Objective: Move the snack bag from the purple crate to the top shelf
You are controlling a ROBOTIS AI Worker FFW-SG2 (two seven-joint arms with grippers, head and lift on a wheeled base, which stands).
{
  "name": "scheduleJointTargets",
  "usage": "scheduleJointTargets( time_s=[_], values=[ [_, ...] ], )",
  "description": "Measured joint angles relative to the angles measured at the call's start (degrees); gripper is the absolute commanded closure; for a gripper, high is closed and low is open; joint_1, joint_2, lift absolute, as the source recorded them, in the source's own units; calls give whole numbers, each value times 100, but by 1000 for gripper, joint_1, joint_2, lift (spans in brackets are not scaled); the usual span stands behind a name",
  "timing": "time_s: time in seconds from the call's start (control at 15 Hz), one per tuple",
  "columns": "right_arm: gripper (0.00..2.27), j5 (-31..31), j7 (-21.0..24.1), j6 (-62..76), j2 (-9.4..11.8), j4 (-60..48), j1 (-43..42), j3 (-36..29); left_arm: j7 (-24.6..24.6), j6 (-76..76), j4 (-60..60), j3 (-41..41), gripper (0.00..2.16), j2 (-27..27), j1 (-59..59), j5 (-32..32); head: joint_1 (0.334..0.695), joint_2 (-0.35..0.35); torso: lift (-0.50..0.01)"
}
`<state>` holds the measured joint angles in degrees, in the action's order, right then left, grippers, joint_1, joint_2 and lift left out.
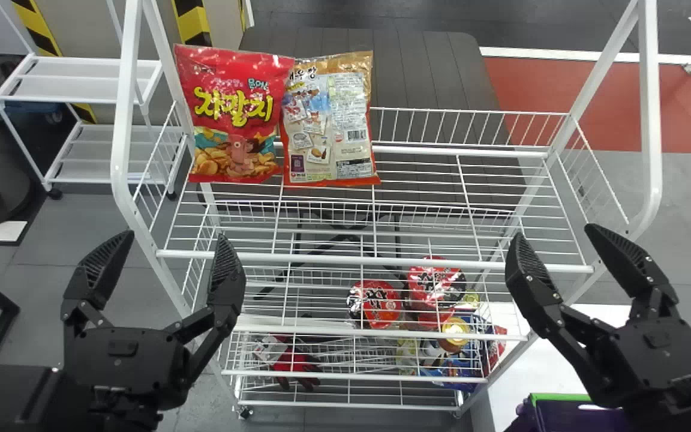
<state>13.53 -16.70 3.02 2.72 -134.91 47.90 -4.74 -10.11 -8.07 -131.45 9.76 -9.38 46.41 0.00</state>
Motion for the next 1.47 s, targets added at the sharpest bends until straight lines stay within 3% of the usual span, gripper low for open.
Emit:
scheduleJointTargets(
  time_s=[1.07, 1.47],
  values=[
    [167, 6, 6, -101, -18, 28, -72, -33, 0, 13, -9, -3, 110, 2, -18, 0, 695, -46, 0],
    [167, 64, 79, 180, -44, 119, -74, -45, 0, 30, 12, -3, 110, 14, -35, 5, 695, -56, -28]
  ],
)
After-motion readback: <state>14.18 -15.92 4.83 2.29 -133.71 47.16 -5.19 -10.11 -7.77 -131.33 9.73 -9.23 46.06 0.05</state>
